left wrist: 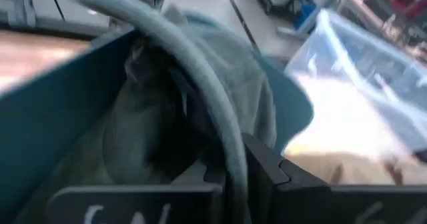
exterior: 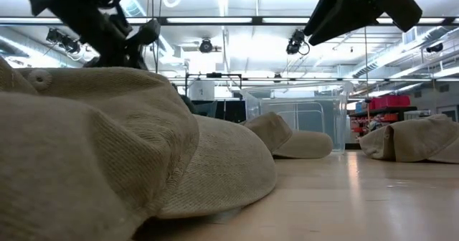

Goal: Pick & Place hat
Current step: Put the blue cap into the blue bin

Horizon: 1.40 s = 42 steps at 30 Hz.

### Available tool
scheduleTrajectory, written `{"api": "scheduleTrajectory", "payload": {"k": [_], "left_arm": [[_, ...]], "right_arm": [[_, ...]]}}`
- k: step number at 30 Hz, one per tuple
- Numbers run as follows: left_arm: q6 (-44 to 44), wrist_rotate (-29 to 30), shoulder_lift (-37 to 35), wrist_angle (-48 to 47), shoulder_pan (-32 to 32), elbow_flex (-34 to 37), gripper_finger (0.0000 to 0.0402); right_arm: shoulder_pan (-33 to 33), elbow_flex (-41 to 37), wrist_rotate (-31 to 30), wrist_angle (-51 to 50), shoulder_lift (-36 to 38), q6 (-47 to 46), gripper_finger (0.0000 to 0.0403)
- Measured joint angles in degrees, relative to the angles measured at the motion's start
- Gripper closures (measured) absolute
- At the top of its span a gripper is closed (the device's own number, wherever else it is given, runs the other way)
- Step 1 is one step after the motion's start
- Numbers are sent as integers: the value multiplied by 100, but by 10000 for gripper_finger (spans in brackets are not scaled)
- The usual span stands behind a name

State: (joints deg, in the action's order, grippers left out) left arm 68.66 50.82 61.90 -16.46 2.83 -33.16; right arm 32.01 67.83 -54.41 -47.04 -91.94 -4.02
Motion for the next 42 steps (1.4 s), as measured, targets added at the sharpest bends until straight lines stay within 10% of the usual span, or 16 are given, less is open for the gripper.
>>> {"api": "scheduleTrajectory", "payload": {"k": [27,42], "left_arm": [[-520,-1218,-91,-1,1928,-1142,271],[-149,-1151,87,-2485,166,-1165,352]], "right_arm": [[-17,-2,2,44,0,25,262],[-20,-2,130,217,0,9,262]]}}
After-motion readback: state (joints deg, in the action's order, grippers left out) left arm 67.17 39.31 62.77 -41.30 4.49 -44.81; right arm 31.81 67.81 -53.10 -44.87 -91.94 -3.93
